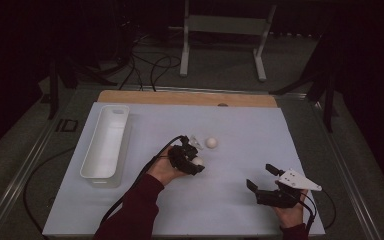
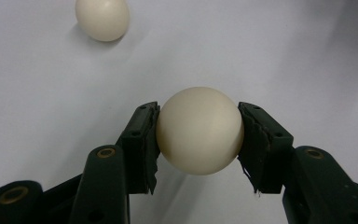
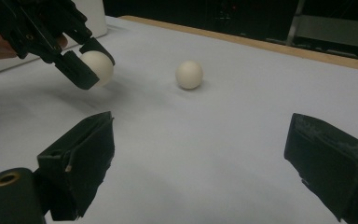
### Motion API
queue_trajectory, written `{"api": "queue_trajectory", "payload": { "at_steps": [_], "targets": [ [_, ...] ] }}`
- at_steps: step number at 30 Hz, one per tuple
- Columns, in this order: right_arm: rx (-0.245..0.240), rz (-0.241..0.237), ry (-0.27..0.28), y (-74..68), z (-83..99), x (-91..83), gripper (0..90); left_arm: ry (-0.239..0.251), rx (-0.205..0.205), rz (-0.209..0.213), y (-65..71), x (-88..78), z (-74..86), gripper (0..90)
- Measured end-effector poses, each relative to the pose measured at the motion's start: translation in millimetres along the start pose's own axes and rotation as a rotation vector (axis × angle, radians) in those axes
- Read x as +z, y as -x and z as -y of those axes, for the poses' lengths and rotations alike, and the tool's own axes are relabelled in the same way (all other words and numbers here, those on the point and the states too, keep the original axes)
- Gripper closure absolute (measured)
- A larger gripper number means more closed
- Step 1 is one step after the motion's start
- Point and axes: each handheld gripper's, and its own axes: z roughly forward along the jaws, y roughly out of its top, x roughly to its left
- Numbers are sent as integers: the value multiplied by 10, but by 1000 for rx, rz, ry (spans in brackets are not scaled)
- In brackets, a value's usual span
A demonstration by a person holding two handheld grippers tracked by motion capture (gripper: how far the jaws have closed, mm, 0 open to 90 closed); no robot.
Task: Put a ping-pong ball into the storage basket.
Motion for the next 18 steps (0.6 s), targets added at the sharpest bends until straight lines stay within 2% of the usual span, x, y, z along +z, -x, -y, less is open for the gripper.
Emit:
{"api": "queue_trajectory", "payload": {
  "at_steps": [18],
  "targets": [
    [-3,-1,0,3,0,-4,81,17,-4,-19,-12,-89,-2,514]
  ]
}}
